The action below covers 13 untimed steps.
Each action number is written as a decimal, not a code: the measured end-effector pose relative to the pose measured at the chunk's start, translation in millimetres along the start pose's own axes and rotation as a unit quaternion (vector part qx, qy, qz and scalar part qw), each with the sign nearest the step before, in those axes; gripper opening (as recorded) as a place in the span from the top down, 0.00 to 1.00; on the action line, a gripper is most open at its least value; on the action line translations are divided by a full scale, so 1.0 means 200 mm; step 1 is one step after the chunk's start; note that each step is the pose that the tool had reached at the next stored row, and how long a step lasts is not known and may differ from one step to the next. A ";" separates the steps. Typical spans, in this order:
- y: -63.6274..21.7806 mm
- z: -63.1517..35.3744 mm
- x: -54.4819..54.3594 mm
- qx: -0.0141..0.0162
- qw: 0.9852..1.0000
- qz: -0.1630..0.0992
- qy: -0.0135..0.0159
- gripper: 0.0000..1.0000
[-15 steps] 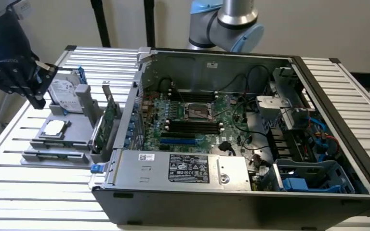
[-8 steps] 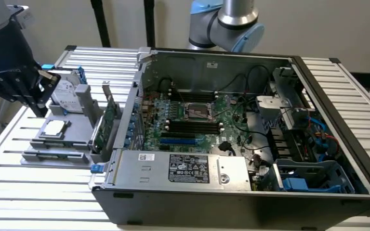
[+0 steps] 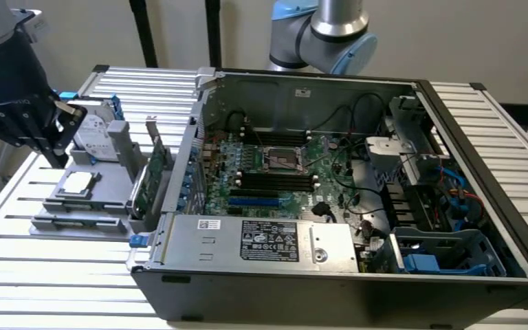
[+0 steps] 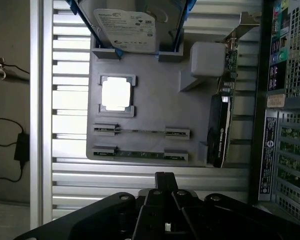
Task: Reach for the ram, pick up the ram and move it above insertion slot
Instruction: 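Reach for the ram, then pick up the ram and move it above insertion slot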
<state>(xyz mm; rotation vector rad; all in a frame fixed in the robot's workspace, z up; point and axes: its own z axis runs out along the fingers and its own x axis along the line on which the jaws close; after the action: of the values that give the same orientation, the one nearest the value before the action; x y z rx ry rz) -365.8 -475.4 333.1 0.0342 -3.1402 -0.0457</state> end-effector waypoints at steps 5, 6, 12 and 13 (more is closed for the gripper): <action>0.000 0.005 0.00 0.000 0.999 -0.043 0.001 0.89; 0.000 0.006 0.00 0.000 0.999 -0.052 0.002 0.89; 0.000 0.013 0.00 0.000 0.994 -0.106 0.003 0.89; 0.000 0.015 0.00 0.000 0.993 -0.115 0.003 0.89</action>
<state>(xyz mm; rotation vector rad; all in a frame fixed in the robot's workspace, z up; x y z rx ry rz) -365.9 -475.4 330.2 0.3946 -3.1120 -0.0449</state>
